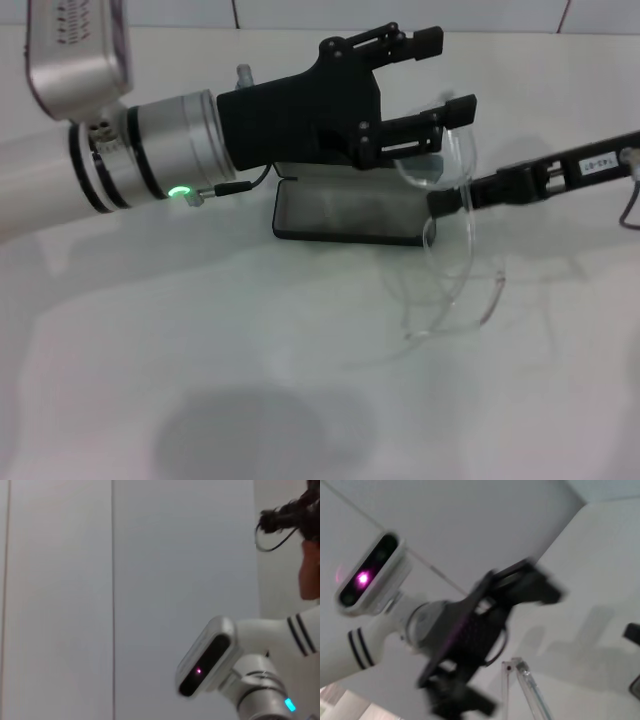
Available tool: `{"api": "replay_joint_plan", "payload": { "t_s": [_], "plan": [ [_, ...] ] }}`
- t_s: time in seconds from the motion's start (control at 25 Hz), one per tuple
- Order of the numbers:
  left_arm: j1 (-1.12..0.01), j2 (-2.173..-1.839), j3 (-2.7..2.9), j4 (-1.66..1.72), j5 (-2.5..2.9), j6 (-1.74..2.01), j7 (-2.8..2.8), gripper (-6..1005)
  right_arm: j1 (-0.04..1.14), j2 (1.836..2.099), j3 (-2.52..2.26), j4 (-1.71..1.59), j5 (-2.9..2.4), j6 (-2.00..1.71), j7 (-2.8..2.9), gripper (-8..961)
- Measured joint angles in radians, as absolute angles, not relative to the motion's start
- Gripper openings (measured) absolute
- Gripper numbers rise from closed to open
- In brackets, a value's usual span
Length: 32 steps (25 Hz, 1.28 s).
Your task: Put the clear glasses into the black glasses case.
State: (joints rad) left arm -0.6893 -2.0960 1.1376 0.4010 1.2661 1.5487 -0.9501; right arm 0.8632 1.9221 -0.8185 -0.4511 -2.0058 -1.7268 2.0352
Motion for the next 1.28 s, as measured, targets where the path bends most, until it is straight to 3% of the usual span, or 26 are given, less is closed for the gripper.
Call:
{"api": "replay_joint_plan", "payload": {
  "t_s": [0.24, 0.56, 0.68, 0.96, 1.28],
  "plan": [
    [-0.657, -2.084, 1.128, 0.418, 1.255, 1.664, -0.962, 739, 0.750, 1.922, -0.666, -0.555, -1.951, -1.696, 1.976, 117],
    [-0.623, -2.080, 1.132, 0.419, 1.321, 1.534, -0.991, 739, 0.619, 1.905, -0.634, -0.660, -1.590, -1.796, 1.874, 117],
    [-0.656, -2.087, 1.137, 0.417, 1.397, 1.516, -1.010, 739, 0.622, 1.920, -0.633, -0.661, -1.507, -1.781, 1.814, 117],
    [-0.745, -2.093, 1.270, 0.415, 1.391, 1.573, -1.051, 739, 0.683, 1.994, -0.691, -0.663, -1.518, -1.639, 1.687, 117],
    [-0.753, -2.088, 1.282, 0.427, 1.342, 1.618, -1.060, 739, 0.706, 1.990, -0.920, -0.655, -1.559, -1.495, 1.679, 121]
  ]
}}
